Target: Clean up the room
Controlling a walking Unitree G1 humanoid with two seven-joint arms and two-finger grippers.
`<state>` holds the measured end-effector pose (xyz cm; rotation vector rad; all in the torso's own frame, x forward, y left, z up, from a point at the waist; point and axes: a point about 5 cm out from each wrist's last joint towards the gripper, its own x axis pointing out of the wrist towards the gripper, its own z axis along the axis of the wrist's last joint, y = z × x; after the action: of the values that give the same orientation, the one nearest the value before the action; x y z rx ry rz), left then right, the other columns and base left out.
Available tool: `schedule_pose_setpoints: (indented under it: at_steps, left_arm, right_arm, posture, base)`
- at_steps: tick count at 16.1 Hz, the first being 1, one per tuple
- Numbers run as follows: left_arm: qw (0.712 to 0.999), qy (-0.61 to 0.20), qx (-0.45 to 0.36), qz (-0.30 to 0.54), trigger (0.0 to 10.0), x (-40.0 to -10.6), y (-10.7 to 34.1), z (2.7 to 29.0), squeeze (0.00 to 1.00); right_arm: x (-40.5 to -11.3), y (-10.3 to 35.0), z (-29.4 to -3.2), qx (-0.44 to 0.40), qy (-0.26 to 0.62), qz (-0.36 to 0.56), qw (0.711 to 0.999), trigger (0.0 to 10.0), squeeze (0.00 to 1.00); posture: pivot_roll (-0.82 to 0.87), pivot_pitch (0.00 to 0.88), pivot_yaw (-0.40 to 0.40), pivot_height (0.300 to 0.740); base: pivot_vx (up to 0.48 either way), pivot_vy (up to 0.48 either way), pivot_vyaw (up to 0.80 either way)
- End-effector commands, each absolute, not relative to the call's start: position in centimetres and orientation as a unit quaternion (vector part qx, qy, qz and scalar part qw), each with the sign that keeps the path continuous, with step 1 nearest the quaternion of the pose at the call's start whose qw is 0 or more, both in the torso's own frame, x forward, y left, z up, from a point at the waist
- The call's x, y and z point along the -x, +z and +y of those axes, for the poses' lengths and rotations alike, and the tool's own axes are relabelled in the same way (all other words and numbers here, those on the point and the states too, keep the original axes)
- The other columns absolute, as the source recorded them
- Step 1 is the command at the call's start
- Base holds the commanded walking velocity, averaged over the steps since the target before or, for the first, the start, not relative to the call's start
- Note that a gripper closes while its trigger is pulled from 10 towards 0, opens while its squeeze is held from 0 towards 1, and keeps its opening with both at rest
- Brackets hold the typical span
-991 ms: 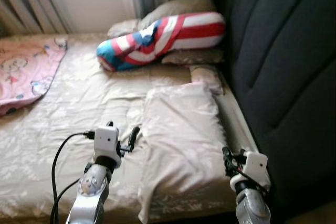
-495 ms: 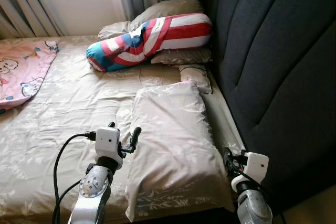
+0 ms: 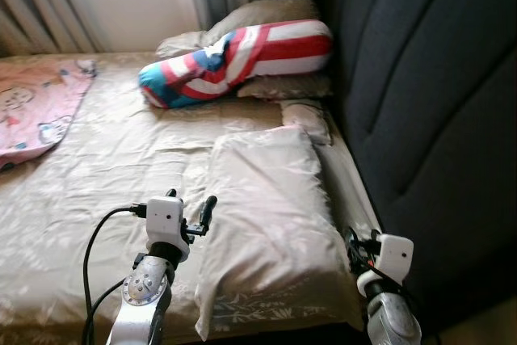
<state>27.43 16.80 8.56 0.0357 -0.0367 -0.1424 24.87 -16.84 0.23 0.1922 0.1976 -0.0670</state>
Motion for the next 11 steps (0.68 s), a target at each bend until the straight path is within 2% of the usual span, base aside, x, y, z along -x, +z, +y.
schedule_pose_setpoints:
  at_steps: [1, 9, 11]
  left_arm:
    - [0.998, -0.063, -0.011, -0.004, 10.0, -27.25, 8.05, 17.32, 0.0]
    - [0.998, -0.064, -0.008, -0.005, 10.0, -27.24, 8.03, 17.22, 0.0]
    - [0.998, -0.065, -0.009, -0.006, 10.0, -27.26, 8.07, 17.23, 0.0]
  right_arm:
    - [-25.19, 0.63, -16.53, -0.1, -0.03, 0.091, 0.99, 10.0, 0.0]
    - [-25.25, 0.69, -16.71, -0.1, -0.031, 0.09, 0.99, 10.0, 0.0]
    - [-25.26, 0.7, -16.74, -0.1, -0.031, 0.09, 0.99, 10.0, 0.0]
  posture:
    - [-0.01, 0.034, -0.002, 0.74]
    - [-0.01, 0.033, -0.005, 0.74]
    - [-0.01, 0.034, -0.006, 0.74]
  base:
    - [0.0, 0.0, 0.0]
    - [0.0, 0.0, 0.0]
    - [0.244, 0.0, 0.0]
